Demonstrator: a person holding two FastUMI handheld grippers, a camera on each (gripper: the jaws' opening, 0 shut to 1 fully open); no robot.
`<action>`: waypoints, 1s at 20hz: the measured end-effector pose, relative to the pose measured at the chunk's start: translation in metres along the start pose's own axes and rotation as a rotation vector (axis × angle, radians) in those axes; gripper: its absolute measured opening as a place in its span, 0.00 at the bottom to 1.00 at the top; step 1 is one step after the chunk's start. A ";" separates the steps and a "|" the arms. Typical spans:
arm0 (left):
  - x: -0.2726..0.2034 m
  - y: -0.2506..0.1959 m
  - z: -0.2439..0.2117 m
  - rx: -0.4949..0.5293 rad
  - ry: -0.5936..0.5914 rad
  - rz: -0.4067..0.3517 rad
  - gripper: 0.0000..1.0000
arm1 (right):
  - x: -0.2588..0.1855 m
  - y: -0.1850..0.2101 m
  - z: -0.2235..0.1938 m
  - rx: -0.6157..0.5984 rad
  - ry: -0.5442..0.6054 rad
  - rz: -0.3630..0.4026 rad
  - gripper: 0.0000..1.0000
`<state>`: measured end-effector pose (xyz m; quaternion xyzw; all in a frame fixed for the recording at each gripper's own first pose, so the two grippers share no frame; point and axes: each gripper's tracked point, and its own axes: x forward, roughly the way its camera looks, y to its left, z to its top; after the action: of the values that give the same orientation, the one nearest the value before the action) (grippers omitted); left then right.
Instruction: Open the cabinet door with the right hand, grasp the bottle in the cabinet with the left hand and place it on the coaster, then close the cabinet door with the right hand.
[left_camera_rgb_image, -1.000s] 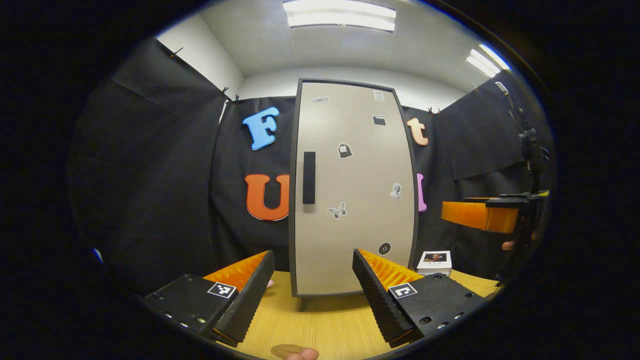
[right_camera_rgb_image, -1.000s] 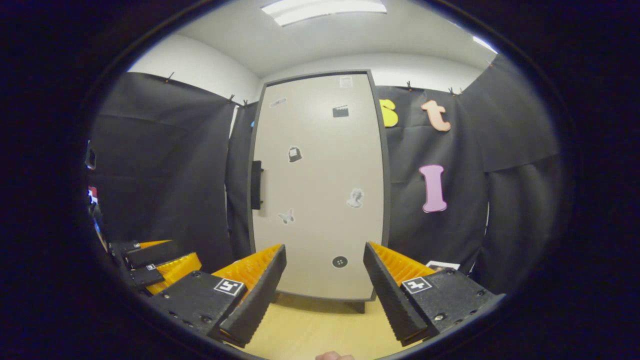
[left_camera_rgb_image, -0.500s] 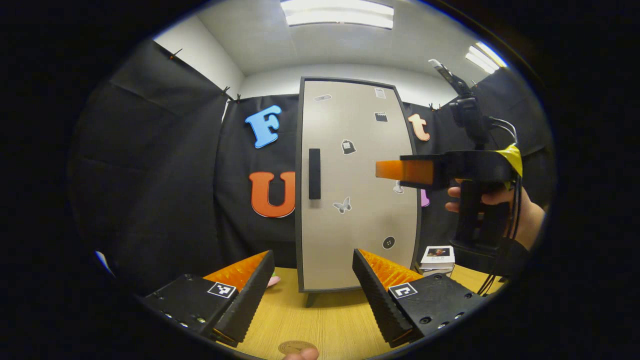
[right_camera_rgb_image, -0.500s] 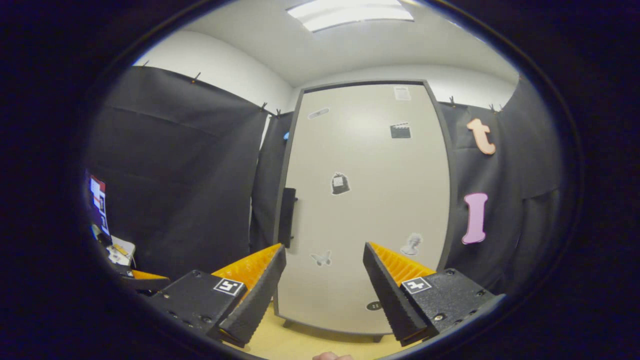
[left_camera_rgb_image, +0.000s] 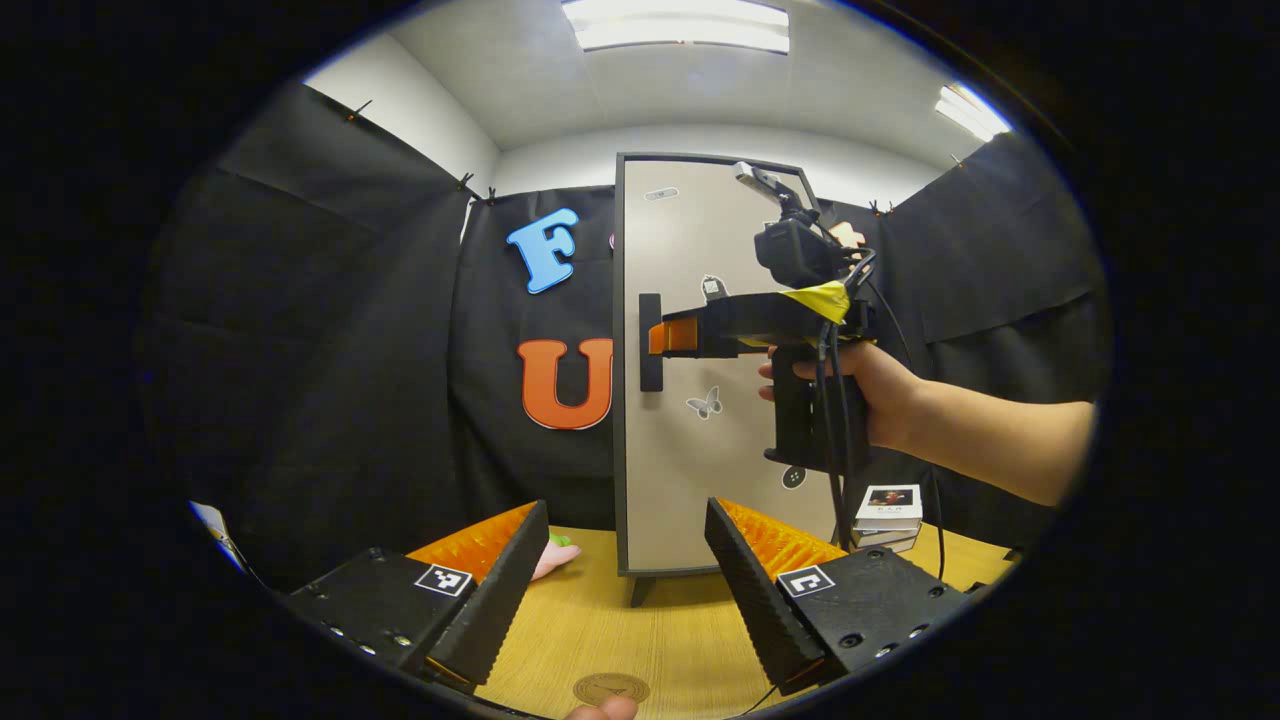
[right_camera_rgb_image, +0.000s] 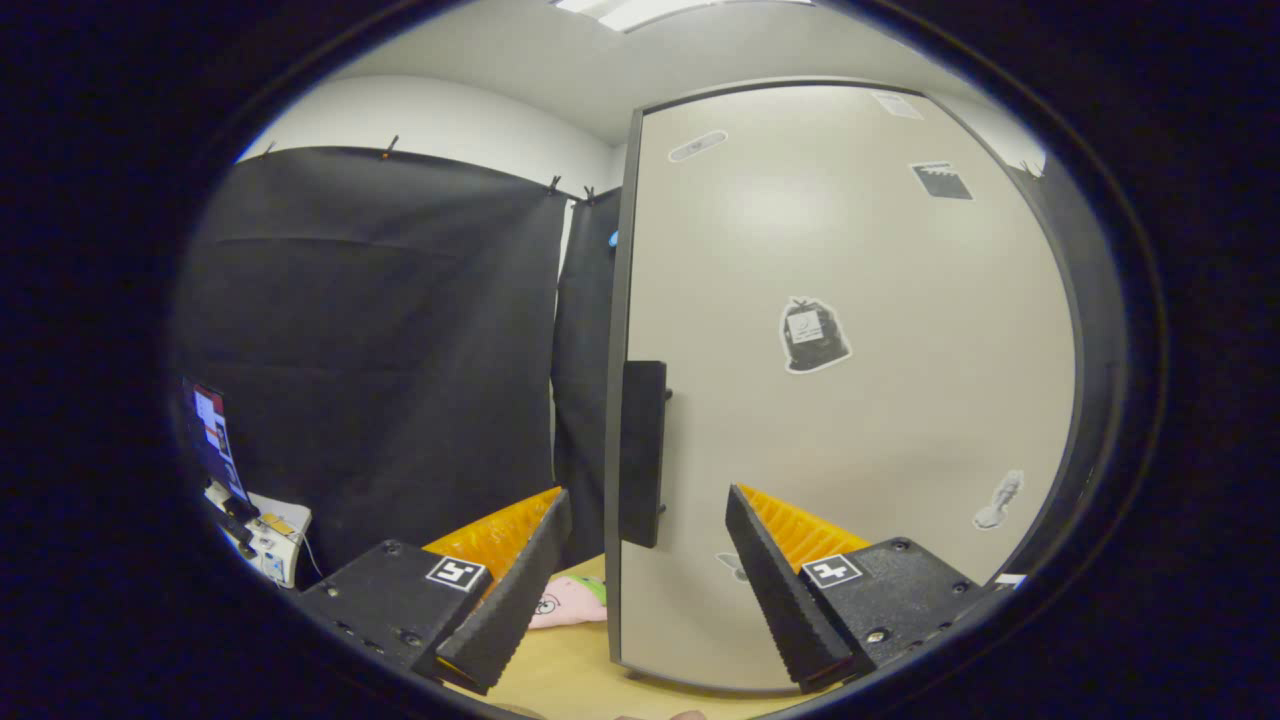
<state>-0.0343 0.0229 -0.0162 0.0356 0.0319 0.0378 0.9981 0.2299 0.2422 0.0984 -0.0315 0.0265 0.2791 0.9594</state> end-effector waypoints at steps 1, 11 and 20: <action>0.000 0.002 -0.001 0.001 0.004 0.005 0.95 | 0.009 0.000 0.000 0.011 0.009 0.001 0.99; 0.005 0.032 -0.002 -0.005 0.001 0.071 0.95 | 0.050 0.000 0.003 0.000 0.018 -0.064 0.67; 0.007 0.042 -0.003 -0.012 0.004 0.080 0.95 | 0.060 -0.005 -0.002 0.052 0.026 -0.082 0.29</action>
<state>-0.0302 0.0651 -0.0162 0.0310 0.0324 0.0778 0.9960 0.2826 0.2699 0.0929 -0.0114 0.0450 0.2384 0.9701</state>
